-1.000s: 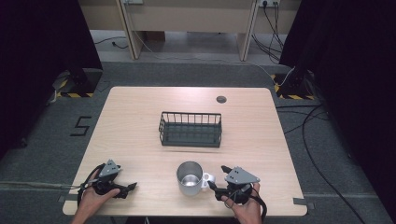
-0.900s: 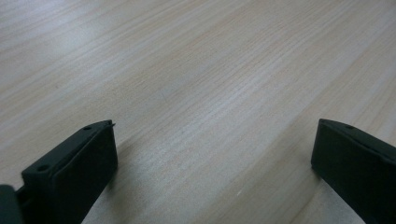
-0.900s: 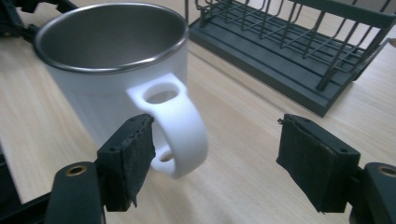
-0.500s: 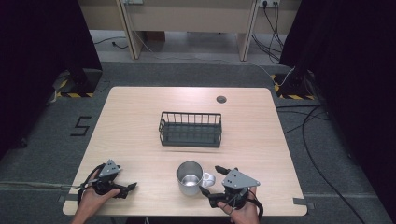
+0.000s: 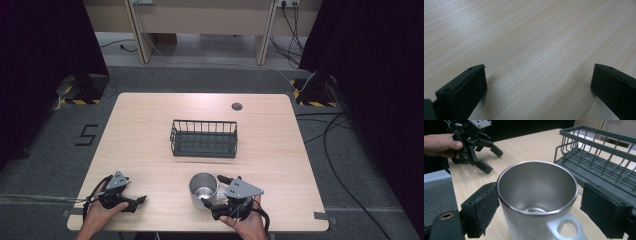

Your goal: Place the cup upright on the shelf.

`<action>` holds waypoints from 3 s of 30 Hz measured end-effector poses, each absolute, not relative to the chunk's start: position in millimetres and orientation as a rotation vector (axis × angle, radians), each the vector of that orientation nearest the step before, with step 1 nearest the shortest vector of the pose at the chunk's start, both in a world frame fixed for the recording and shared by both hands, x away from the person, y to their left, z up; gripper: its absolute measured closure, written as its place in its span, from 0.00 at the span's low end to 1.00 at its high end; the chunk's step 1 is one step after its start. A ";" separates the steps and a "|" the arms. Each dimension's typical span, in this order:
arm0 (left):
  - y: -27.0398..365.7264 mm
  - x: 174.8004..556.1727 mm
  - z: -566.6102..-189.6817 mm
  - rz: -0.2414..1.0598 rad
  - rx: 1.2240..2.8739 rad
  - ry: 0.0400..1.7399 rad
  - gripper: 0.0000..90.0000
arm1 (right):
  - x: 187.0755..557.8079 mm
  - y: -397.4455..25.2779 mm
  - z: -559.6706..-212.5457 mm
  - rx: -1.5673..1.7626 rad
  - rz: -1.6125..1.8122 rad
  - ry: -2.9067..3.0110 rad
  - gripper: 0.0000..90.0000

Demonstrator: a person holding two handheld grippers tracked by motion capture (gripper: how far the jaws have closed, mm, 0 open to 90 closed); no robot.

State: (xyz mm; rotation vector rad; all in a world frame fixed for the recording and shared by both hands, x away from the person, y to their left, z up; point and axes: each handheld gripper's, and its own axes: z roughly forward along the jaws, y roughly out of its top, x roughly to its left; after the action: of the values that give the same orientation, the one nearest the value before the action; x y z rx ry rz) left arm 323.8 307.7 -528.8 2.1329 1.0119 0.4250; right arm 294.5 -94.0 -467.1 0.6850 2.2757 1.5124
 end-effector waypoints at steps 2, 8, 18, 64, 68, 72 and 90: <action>307.7 323.8 -528.9 0.426 2.132 1.011 0.00 | 297.2 -90.5 -467.2 0.669 1.519 2.282 0.15; 307.7 323.8 -528.8 0.425 2.133 1.012 0.00 | 305.3 -77.7 -467.1 0.669 1.503 2.296 0.07; 307.7 323.8 -528.8 0.425 2.133 1.012 0.00 | 314.8 -64.1 -469.5 0.677 1.472 2.327 0.05; 307.7 323.9 -528.9 0.427 2.131 1.011 0.00 | 372.3 -64.3 -401.4 0.553 1.511 2.359 0.07; 307.7 323.9 -528.9 0.427 2.130 1.011 0.00 | 382.5 -65.8 -391.6 0.558 1.514 2.347 0.07; 307.6 323.8 -528.9 0.427 2.130 1.012 0.00 | 392.2 -66.2 -381.9 0.559 1.508 2.340 0.07; 307.7 323.8 -528.7 0.426 2.132 1.011 0.00 | 435.4 -58.4 -350.7 0.592 1.480 2.340 0.07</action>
State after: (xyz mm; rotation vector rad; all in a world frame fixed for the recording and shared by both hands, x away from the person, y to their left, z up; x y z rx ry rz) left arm 323.8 307.7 -528.7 2.1321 1.0114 0.4262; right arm 435.4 -58.4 -350.7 0.5925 2.3400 1.4802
